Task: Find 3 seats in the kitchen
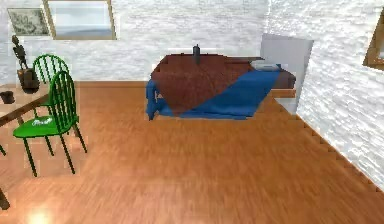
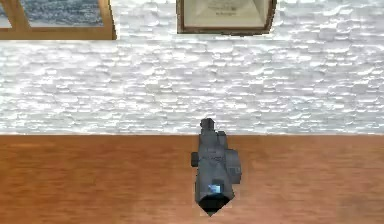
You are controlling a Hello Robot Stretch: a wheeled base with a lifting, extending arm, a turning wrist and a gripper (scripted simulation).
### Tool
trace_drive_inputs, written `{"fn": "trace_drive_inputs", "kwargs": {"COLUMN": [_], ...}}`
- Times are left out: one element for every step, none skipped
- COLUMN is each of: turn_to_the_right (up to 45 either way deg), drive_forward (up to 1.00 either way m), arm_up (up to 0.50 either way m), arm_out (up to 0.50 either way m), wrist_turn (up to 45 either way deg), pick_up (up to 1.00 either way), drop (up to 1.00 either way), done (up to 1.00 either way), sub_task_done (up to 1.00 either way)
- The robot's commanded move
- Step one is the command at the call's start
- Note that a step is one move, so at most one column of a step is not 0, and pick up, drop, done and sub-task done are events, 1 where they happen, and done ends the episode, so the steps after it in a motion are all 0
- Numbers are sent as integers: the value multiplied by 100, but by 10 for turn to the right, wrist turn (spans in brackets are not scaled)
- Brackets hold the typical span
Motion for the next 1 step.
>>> {"fn": "trace_drive_inputs", "kwargs": {"turn_to_the_right": [450], "drive_forward": [0], "arm_up": [0], "arm_out": [0], "wrist_turn": [0], "pick_up": [0], "drop": [0], "done": [0], "sub_task_done": [0]}}
